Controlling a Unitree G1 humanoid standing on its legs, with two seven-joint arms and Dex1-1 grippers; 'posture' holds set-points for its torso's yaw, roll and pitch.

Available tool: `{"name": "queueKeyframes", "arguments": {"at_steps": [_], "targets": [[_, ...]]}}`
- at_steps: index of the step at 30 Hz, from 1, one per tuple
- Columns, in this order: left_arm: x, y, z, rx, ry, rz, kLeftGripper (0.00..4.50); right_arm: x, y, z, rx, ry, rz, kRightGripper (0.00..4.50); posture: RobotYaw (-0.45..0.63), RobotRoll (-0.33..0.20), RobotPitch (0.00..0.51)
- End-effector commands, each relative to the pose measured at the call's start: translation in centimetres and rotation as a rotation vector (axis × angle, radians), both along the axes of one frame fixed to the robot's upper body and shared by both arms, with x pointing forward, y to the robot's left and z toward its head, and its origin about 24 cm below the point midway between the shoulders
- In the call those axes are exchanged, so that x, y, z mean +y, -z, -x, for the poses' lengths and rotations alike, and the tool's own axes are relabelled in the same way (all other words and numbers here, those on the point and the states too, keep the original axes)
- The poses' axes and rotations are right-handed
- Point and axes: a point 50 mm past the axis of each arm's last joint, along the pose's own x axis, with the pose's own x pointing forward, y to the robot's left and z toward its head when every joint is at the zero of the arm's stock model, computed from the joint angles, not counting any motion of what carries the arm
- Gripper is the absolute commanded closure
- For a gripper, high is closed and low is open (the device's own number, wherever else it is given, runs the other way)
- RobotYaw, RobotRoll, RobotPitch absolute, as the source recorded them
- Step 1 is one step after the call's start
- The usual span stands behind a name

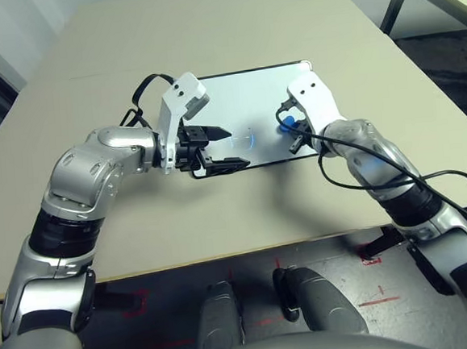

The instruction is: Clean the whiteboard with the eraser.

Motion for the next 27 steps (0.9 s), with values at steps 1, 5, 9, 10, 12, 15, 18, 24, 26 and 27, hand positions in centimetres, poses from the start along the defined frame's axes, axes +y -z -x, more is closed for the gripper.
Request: {"name": "queueKeyframes", "arguments": {"at_steps": [1,5,9,10,12,15,18,24,26,27], "targets": [[-0.2,0.1,0.2,0.007,0.005,-0.006,0.00,1.1,1.3,0.1,0.053,-0.048,0.023,3.92,-0.05,0.000,0.157],[-0.2,0.1,0.2,0.009,0.003,-0.006,0.00,1.5,1.2,0.0,0.044,-0.064,0.022,3.92,-0.05,0.000,0.158],[-0.2,0.1,0.2,0.010,0.002,-0.005,0.00,2.6,0.6,-0.1,0.025,-0.107,0.011,3.93,-0.05,0.000,0.158],[-0.2,0.1,0.2,0.010,0.002,-0.005,0.00,2.7,0.5,-0.2,0.023,-0.113,0.010,3.93,-0.05,0.000,0.158],[-0.2,0.1,0.2,0.009,0.002,-0.005,0.00,3.3,0.4,-0.1,0.021,-0.136,0.008,3.93,-0.05,0.000,0.158],[-0.2,0.0,0.2,0.006,-0.003,-0.004,0.00,4.2,0.3,-0.1,0.018,-0.172,0.005,3.93,-0.05,0.000,0.158],[-0.1,0.0,0.2,0.004,-0.008,-0.005,0.00,5.0,0.2,0.0,0.016,-0.202,0.004,3.93,-0.04,0.000,0.158],[-0.1,0.0,0.3,0.004,-0.014,-0.005,0.00,5.4,0.8,0.0,0.029,-0.227,0.023,3.93,-0.04,0.000,0.157],[0.0,0.0,0.3,0.004,-0.015,-0.005,0.00,5.0,1.3,0.0,0.038,-0.218,0.035,3.93,-0.04,0.000,0.157],[0.0,-0.1,0.3,0.004,-0.015,-0.006,0.00,4.8,1.4,0.0,0.041,-0.213,0.040,3.93,-0.04,0.000,0.157]]}}
